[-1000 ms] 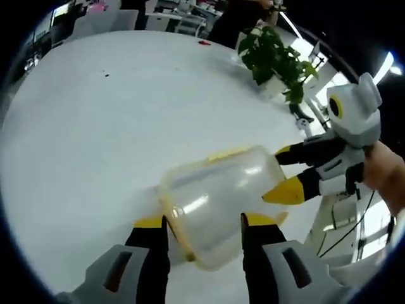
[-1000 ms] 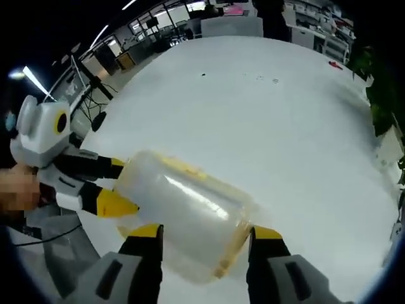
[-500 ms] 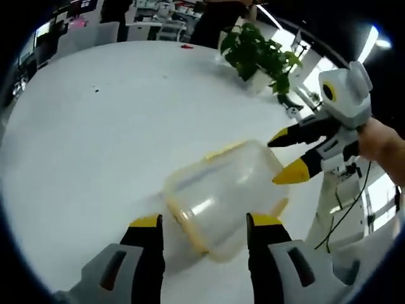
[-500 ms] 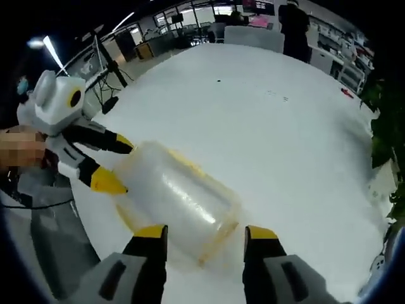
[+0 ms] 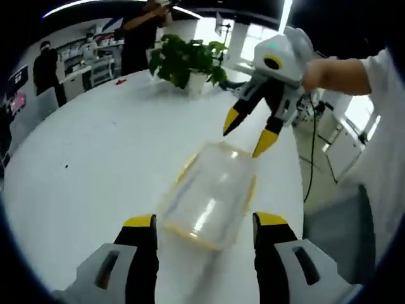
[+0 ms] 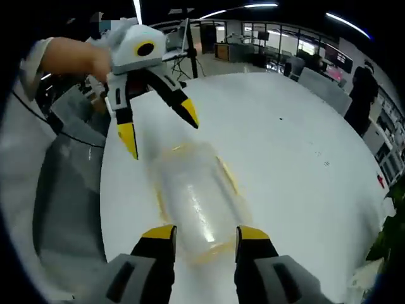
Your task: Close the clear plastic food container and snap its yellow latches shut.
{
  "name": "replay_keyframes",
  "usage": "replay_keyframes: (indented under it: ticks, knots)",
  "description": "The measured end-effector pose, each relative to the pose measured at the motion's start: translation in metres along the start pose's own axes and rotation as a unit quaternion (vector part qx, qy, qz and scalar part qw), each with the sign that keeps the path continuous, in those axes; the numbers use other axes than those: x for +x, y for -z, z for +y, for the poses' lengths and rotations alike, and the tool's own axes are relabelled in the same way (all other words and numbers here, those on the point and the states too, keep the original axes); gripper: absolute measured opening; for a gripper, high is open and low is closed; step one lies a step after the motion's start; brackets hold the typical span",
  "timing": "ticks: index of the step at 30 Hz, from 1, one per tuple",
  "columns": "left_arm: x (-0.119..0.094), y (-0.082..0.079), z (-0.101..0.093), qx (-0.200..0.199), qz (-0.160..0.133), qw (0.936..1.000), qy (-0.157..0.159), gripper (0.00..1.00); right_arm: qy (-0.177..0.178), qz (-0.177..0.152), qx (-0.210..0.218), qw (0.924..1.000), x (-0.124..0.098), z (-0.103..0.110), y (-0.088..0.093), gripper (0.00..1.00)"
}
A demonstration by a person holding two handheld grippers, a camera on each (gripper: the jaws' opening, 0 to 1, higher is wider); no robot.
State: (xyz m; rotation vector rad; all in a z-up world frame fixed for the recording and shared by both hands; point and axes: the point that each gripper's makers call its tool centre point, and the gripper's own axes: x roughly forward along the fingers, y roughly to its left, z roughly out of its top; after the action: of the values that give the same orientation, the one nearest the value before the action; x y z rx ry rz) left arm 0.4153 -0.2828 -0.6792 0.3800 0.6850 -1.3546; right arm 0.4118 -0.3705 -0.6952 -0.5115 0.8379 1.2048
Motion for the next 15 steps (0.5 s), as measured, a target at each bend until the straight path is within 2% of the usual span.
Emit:
replay_keyframes:
  ticks: [1,3,4,6,9,12,13,15]
  knots:
    - [0.0,0.002,0.001,0.013,0.011,0.9999,-0.003,0.52,-0.007,-0.005,-0.007,0.9999,0.0,0.003,-0.003,0.35]
    - [0.003,0.007,0.003,0.009,0.033,0.9994,-0.006,0.49,-0.012,-0.007,-0.014,0.9998,0.001,0.005,-0.008,0.35]
    - [0.006,0.004,0.0,0.009,0.024,0.9996,0.01,0.49,-0.017,-0.007,-0.027,0.9995,0.002,0.007,-0.011,0.35]
    - [0.009,0.002,0.005,0.028,0.025,0.9993,0.008,0.4,-0.016,-0.005,-0.038,0.9991,0.004,0.007,-0.015,0.33]
    - [0.013,-0.004,0.006,0.038,0.019,0.999,0.011,0.34,-0.022,-0.012,-0.051,0.9984,0.007,0.008,-0.023,0.34]
    - [0.019,-0.012,0.005,0.046,0.015,0.9986,0.018,0.33,-0.025,-0.01,-0.061,0.9978,0.01,0.007,-0.027,0.33]
    - [0.021,-0.013,0.006,0.06,0.018,0.9979,0.017,0.31,-0.025,-0.009,-0.063,0.9977,0.012,0.006,-0.027,0.33]
    - [0.025,-0.013,0.004,0.059,0.023,0.9976,0.027,0.26,-0.028,-0.006,-0.063,0.9976,0.017,0.004,-0.028,0.32]
